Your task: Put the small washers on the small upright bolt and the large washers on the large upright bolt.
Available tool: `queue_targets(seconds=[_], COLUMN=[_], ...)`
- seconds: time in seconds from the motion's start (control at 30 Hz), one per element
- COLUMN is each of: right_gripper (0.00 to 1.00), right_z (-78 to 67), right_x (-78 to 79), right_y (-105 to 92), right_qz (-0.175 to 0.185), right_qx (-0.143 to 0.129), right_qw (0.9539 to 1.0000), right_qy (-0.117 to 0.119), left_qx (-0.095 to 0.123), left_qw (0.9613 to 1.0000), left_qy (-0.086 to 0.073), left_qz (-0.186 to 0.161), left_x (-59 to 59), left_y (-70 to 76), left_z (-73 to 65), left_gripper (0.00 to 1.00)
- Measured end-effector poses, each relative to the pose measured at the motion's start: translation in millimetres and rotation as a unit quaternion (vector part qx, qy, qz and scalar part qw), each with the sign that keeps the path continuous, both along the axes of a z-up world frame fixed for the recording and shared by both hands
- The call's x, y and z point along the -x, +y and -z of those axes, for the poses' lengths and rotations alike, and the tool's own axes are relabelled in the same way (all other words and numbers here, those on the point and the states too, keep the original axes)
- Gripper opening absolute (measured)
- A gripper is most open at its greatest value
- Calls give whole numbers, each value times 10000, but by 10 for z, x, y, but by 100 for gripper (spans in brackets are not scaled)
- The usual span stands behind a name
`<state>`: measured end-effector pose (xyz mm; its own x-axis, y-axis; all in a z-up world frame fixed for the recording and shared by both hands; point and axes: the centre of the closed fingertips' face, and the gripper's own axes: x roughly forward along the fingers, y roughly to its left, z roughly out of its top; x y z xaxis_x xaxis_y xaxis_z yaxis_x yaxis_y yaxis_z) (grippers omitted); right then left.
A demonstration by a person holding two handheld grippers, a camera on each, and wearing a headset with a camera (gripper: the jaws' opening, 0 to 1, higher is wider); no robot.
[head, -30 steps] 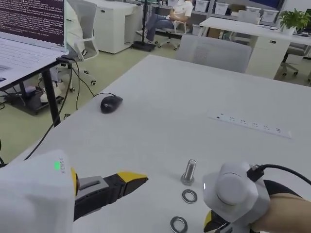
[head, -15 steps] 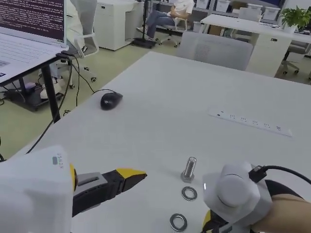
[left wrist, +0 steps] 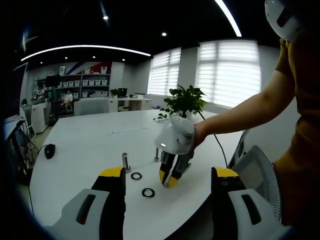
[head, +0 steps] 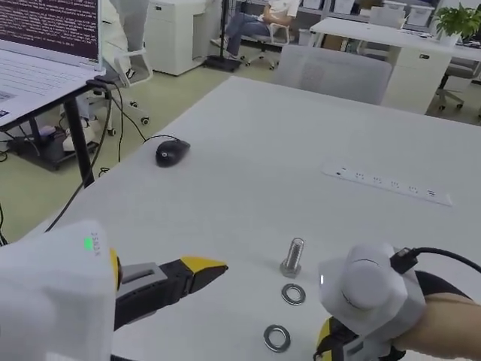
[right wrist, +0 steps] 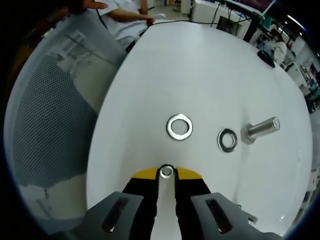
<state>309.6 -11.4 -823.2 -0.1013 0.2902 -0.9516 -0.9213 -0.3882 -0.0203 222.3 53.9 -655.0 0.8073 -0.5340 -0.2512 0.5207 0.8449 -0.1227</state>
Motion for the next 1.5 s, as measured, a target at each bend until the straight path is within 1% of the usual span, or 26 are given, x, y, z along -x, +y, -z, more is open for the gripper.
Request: queue_targets(seconds=[0.13,0.23,0.37,0.47,0.6,0.77,0.83,1.2,1.37,1.5], right_gripper=[12,12,12,12,12,12,12,12,12,12], right_z=[-78,-164,-250,-293,-339,-421,-462,-620,-676,-723], right_x=[-98,-189,-292,-352,-462,-636,-697,-967,-1091,-1159], right_y=[-64,-110,-173,-220,-330,-453,-473,-489,-456,-402], right_qz=[119,242,359,455,610,825,882,998,1000,935], right_qx=[-55,-120,-172,-212,-222,-249,-280,-363,-401,-423], right_qw=[9999,9996,9991,9986,9976,9958,9951,9927,9920,9920], right_qy=[-39,-99,-174,-182,-230,-317,-356,-570,-657,-738], left_qx=[0,4,-1,-6,0,-11,-9,-9,-9,-14], left_qw=[10000,10000,10000,9999,9999,9999,9999,9998,9998,9997], left_qy=[13,3,49,66,74,76,86,137,147,172], left_qz=[-3,7,58,98,122,144,136,171,165,166], left_x=[-12,-24,-46,-61,-72,-84,-90,-111,-124,-131], left_y=[-2,-13,-50,-79,-97,-106,-105,-129,-120,-117], left_z=[5,6,33,44,47,45,49,74,73,84], left_gripper=[69,69,69,69,69,69,69,69,69,69])
